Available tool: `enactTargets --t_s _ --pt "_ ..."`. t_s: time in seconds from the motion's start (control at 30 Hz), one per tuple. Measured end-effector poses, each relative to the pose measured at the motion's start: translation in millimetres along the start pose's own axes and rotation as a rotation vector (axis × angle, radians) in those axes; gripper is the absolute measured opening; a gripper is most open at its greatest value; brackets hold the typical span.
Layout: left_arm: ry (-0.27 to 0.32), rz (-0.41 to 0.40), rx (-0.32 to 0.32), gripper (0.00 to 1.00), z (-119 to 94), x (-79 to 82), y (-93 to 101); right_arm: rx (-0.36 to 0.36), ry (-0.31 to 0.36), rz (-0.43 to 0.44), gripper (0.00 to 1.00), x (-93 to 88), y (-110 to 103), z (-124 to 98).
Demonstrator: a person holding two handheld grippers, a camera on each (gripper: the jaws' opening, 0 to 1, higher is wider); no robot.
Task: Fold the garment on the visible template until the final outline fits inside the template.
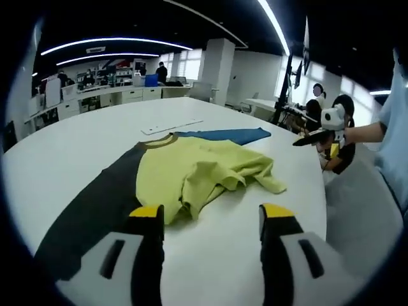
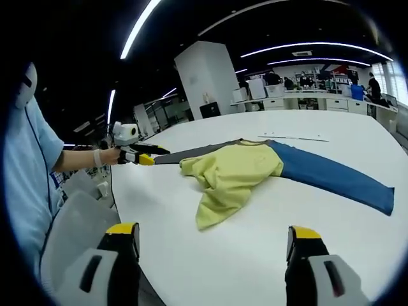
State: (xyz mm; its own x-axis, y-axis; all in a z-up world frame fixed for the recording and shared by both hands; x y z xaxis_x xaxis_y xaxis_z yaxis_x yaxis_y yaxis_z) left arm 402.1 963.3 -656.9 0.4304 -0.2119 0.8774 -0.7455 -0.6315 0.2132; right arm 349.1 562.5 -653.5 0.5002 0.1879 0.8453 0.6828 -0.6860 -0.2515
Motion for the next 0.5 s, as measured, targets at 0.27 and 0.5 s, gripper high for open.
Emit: enactTargets --t_s 0.27,0.5 --pt "-0.059 -0.032 0.001 0.39 21.8 -15.6 -1.6 0.009 -0.002 0.000 0.96 -0.3 -1.0 5.1" --pt "-0.096 -0.045 0.006 0.34 39.5 -24.5 -7.0 0.016 -0.010 0.004 0.96 -3.9 -3.4 7.7"
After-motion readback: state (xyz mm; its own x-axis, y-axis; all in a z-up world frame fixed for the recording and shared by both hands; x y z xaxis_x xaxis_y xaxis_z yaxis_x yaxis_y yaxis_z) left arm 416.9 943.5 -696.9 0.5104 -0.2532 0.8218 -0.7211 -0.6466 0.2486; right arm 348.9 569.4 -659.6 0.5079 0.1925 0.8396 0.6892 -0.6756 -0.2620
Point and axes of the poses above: the point that each gripper's makers call its tool centre point, and the gripper's own axes: z roughly forward along the fingers, y roughly to its right, x roughly out of its top, the point moved 8 cm from there along -z, roughly backward along the fingers, and after that the axes turned 5 degrees about -x, right-handed, at the moved point
